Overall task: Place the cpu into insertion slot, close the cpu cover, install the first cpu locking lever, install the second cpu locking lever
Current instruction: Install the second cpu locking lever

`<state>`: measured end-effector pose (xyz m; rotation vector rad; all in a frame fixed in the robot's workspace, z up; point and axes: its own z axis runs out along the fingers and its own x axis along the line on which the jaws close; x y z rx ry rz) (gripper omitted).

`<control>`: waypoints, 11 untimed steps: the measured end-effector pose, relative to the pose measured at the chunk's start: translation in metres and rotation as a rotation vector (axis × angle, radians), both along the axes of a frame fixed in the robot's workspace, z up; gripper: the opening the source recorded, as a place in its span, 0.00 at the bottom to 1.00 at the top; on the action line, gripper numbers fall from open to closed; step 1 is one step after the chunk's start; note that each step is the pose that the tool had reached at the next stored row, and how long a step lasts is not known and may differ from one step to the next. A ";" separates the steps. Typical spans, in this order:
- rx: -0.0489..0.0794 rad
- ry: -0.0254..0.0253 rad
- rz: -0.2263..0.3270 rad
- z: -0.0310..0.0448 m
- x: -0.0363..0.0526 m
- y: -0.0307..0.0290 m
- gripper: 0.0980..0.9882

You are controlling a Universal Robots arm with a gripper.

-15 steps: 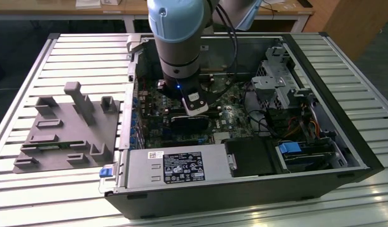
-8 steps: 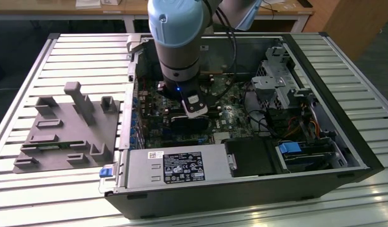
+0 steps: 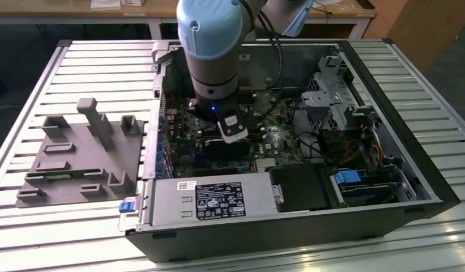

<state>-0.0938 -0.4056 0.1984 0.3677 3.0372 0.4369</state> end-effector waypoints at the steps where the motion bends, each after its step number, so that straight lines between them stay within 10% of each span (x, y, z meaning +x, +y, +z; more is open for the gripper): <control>1: 0.000 0.0000 0.000 -0.0006 -0.0006 0.0002 0.00; 11: 0.009 0.0000 0.000 -0.0044 -0.0042 0.0032 0.00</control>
